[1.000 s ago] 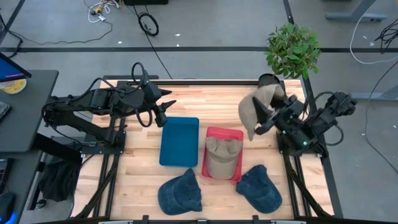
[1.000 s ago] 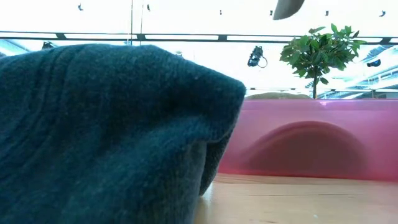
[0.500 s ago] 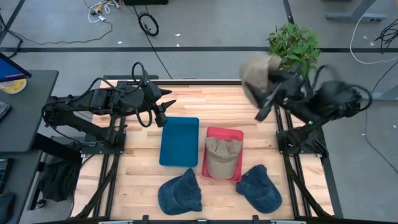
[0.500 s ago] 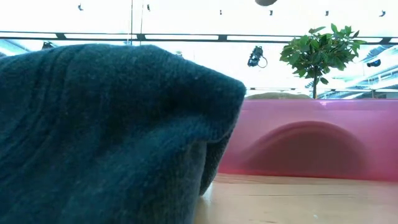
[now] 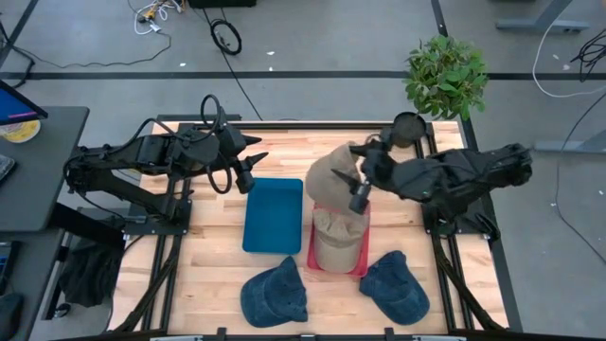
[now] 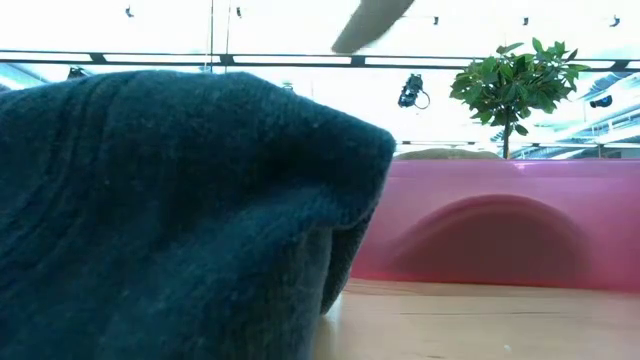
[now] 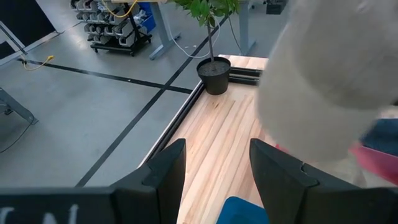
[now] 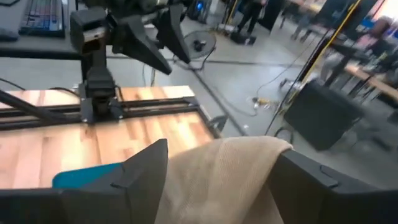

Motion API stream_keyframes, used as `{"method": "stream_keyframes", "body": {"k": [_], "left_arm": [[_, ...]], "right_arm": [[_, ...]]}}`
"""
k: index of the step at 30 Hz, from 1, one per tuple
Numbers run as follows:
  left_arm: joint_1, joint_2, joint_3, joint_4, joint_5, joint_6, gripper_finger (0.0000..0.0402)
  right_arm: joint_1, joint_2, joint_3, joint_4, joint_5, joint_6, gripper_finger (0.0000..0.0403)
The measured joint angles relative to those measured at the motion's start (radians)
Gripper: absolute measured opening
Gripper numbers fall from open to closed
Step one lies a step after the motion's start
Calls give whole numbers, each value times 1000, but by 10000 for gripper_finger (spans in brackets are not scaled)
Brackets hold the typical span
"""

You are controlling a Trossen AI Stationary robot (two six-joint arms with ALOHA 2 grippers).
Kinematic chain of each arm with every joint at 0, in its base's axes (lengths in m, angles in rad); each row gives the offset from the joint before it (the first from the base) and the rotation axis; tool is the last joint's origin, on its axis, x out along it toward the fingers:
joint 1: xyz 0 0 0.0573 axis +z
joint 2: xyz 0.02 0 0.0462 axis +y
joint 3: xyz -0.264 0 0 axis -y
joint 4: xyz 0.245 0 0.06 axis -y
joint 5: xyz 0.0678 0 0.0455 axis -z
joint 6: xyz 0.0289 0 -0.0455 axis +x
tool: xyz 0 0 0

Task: Pick & Place hat
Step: Put the brown cap into the red bin

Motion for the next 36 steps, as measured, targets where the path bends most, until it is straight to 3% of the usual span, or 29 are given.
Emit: {"method": "stream_keyframes", "body": {"k": [3, 8, 11, 14, 18, 20, 24, 31, 36], "left_arm": [[0, 0, 0, -9, 50, -1, 181], [30, 10, 0, -11, 389, -12, 181], [69, 11, -1, 0, 548, 31, 181], [122, 1, -1, 34, 600, 43, 181], [188, -2, 0, 82, 651, 42, 181], [213, -1, 0, 96, 701, 25, 181], [248, 14, 0, 103, 852, 30, 181], [282, 64, 1, 235, 1248, -23, 181], [272, 100, 0, 343, 1367, -57, 181]], "right_arm": [[-25, 10, 0, 18, -74, 31, 260], [-36, 19, 0, 89, -173, 23, 257], [-36, 17, 0, 121, -240, 20, 234], [-36, 17, 0, 118, -319, 46, 173], [-35, 17, 0, 88, -363, 79, 42], [-35, 17, 0, 85, -371, 73, 14], [-38, 17, 0, 97, -431, 85, 6], [-82, 17, 0, 143, -719, 94, 2], [-121, 17, 0, 162, -906, 111, 1]]}}
